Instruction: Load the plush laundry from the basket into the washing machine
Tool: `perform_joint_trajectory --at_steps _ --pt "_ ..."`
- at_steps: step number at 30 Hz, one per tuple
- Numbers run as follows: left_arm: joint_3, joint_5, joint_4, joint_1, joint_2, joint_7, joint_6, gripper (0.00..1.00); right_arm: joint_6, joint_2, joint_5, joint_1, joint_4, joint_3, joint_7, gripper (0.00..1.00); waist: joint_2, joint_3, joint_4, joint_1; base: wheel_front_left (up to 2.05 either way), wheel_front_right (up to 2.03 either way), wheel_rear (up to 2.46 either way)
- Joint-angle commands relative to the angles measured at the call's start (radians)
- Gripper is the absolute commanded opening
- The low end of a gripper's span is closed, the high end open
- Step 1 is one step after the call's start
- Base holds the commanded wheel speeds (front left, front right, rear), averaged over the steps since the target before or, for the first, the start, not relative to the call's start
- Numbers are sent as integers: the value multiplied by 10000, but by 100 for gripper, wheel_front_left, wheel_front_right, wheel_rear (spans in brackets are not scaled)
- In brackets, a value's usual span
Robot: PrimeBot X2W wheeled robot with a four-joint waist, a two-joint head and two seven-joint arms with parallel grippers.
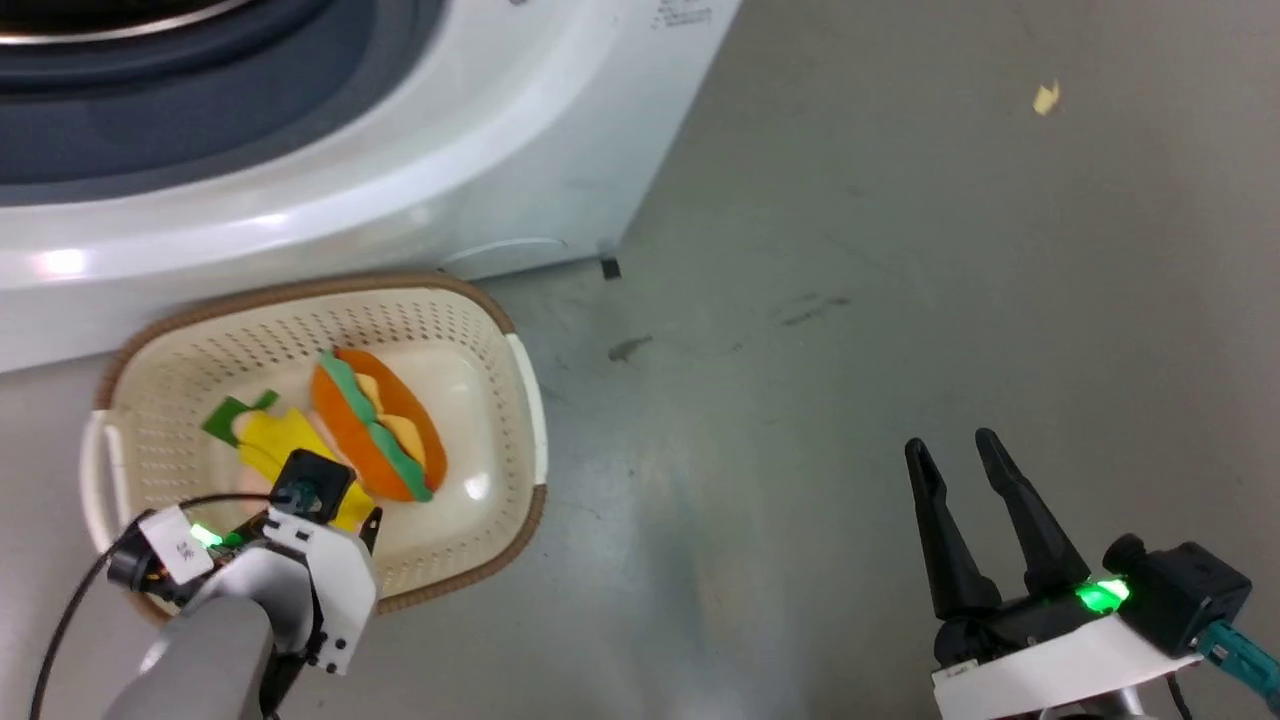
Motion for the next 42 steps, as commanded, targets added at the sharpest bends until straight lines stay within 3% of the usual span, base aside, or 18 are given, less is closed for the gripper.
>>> perform_joint_trajectory --at_steps 1,24,37,38,40,42 --pt "-175 -103 201 -354 199 106 -65 100 4 -2 187 -153 -86 62 -90 100 -1 289 -201 0 0 0 0" --pt "-2351 -396 1787 -3174 1999 899 -317 100 5 -2 1759 -71 -513 419 -569 100 -1 2508 -1012 0 0 0 0" --pt "-3342 -631 3044 -4757 2701 1171 -429 100 6 -2 2620 -150 -694 649 -839 100 -1 3719 -1449 0 0 0 0" --pt "-3442 -663 3152 -4827 2751 1208 -443 93 6 -2 2683 -171 -687 662 -860 100 -1 3791 -1488 0 0 0 0" --pt "-3624 -798 3374 -4930 2855 1279 -473 0 6 -2 2810 -207 -668 686 -902 100 -1 3910 -1573 0 0 0 0" --pt "-3684 -1077 3626 -5002 2943 1339 -500 0 6 -2 2907 -241 -643 746 -943 100 -1 3988 -1677 0 0 0 0"
